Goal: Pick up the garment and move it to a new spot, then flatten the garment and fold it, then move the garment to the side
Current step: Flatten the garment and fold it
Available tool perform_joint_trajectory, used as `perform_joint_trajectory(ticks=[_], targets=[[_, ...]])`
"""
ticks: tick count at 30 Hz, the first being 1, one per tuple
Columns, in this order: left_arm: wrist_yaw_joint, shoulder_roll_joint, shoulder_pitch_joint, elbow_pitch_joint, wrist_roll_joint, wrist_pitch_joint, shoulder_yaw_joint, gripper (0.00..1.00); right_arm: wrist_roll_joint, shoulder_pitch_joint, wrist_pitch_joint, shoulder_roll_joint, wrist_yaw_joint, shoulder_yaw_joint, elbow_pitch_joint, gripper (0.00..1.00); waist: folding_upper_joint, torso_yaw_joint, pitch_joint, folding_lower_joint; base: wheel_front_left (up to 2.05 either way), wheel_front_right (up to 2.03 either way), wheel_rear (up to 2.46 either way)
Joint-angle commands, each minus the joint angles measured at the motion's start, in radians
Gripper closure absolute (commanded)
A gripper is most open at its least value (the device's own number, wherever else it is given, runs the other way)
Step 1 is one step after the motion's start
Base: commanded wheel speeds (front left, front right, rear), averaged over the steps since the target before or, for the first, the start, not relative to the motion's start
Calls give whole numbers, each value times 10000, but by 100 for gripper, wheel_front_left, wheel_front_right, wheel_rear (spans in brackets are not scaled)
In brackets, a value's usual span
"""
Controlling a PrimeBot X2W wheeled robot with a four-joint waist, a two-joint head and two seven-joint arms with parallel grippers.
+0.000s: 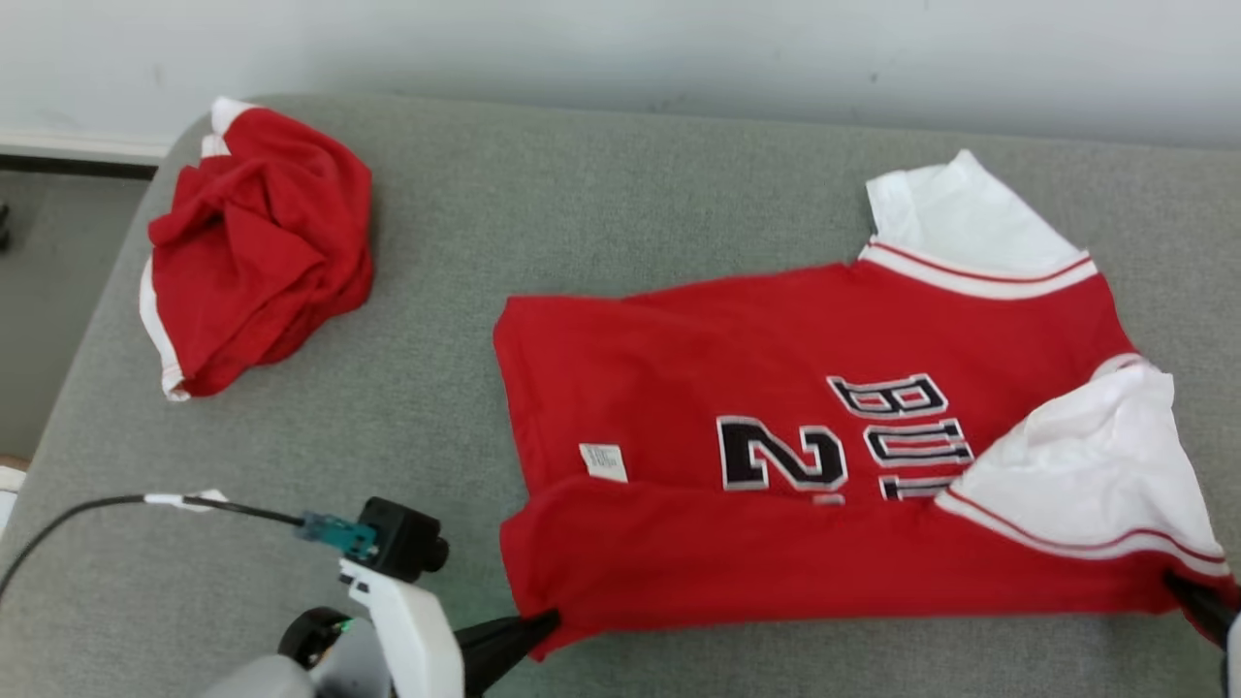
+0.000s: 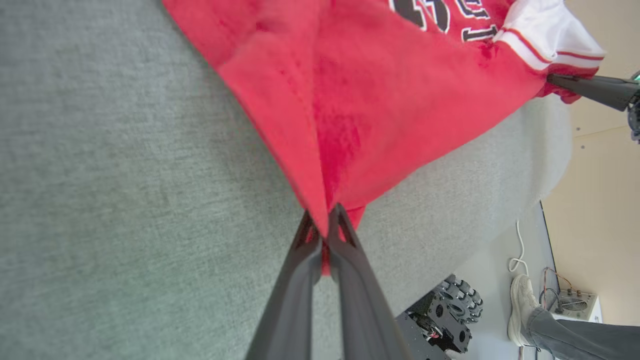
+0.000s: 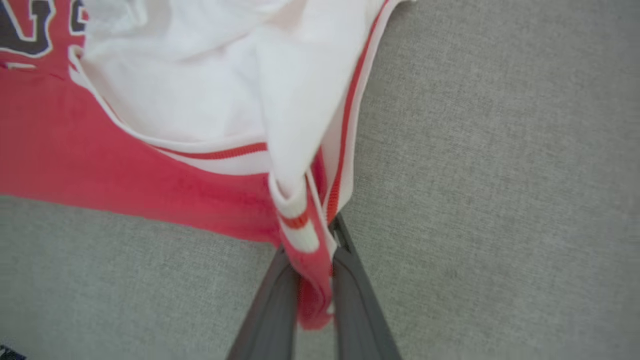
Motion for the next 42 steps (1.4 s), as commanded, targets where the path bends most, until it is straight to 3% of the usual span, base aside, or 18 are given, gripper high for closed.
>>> perform_joint_trajectory(ticks=[1,7,13,14,15,16,17,18,19,27,31,33,37,42], targets=[[-117,321,217,-159,-252,164,84,100,308,314,209,-278,-21,-164,-129,100,0,-15,-253,-1,0,0,0],[-283,1186,760,-933,-883,670,106,100,1918,1672,1650,-354,-21,-1107,-835,100,0,-147,-606,-1,0,0,0],[-223,1398,1459,-1279,-972,664,-209,100,1959,2652,2096,113,-21,-1468,-1309,100,0,-320,-585,-1,0,0,0],[-186,1390,1549,-1269,-874,604,-267,100,1925,2771,2082,205,-21,-1426,-1369,87,0,-348,-582,-1,0,0,0],[-135,1372,1626,-1242,-785,530,-304,100,1861,2845,1999,316,-21,-1421,-1427,58,0,-373,-586,-1,0,0,0],[-82,1348,1715,-1233,-728,479,-348,100,1747,2895,1914,399,-21,-1444,-1456,0,0,-400,-605,-1,0,0,0],[-17,1334,1800,-1232,-661,387,-365,75,1653,2968,1881,415,-21,-1426,-1487,0,0,-420,-619,-1,0,0,0],[73,1328,1864,-1233,-584,256,-324,13,1589,3046,1795,447,-21,-1408,-1515,0,0,-437,-636,-1,0,0,0],[147,1353,1913,-1265,-486,164,-333,0,1508,3074,1722,469,-21,-1461,-1549,0,0,-458,-651,-1,0,0,0],[784,2443,2301,-2204,-35,-327,51,0,1582,2009,1318,224,-21,-2383,-2412,0,0,-521,-615,-1,0,0,0],[1341,2761,1659,-2450,230,-724,795,0,1217,590,1378,-159,-19,-1958,-2720,0,0,-308,-162,-1,0,0,0],[1614,2462,1092,-2305,406,-908,1121,0,956,-311,1371,-261,-19,-1560,-2556,0,0,-122,172,-1,0,0,0],[1857,1328,-355,-1565,756,-1182,1442,0,128,-2210,1234,-365,-19,-522,-1815,0,0,337,954,-1,0,0,0],[1708,21,-1708,-241,1319,-1417,1223,0,-1067,-4458,639,-216,-19,668,-293,0,0,759,1882,-1,0,0,0]])
